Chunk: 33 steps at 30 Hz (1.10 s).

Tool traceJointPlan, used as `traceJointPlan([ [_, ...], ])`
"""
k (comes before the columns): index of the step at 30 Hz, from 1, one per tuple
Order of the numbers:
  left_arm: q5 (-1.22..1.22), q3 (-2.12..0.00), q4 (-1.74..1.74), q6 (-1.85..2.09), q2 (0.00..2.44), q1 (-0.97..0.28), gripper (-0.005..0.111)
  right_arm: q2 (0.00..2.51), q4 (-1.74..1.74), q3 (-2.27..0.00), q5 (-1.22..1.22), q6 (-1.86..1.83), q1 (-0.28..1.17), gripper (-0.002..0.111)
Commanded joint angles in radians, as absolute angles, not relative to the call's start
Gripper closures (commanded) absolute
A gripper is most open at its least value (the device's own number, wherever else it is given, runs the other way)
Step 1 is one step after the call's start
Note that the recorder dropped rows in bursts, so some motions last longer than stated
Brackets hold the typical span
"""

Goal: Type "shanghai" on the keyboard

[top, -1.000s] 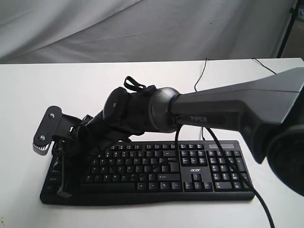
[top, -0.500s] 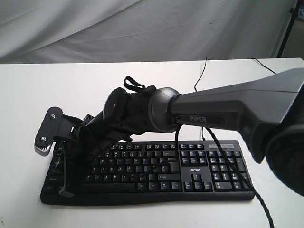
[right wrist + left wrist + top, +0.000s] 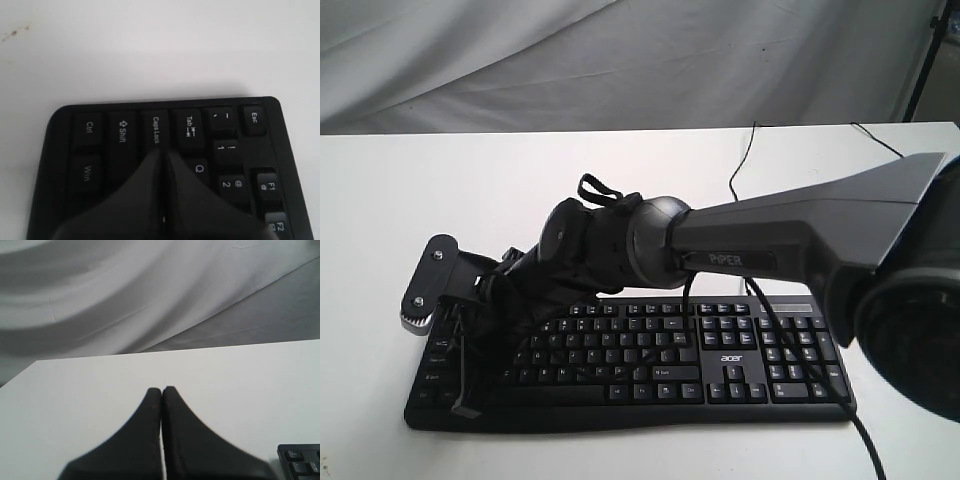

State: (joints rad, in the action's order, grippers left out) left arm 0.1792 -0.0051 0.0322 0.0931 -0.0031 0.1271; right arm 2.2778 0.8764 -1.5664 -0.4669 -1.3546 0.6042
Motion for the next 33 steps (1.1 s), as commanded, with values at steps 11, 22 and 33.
traceJointPlan([
  [11, 0.174, 0.000, 0.032, 0.090, 0.000, 0.123, 0.106, 2.275, 0.871, -1.573, -0.464, -1.363, 0.604, 0.108],
  [22, 0.174, 0.000, 0.032, 0.090, 0.000, 0.123, 0.106, 2.296, 0.871, -1.573, -0.464, -1.362, 0.604, 0.108],
  [33, 0.174, 0.000, 0.032, 0.090, 0.000, 0.123, 0.106, 2.232, 0.837, -1.573, -0.484, -1.352, 0.604, 0.108],
])
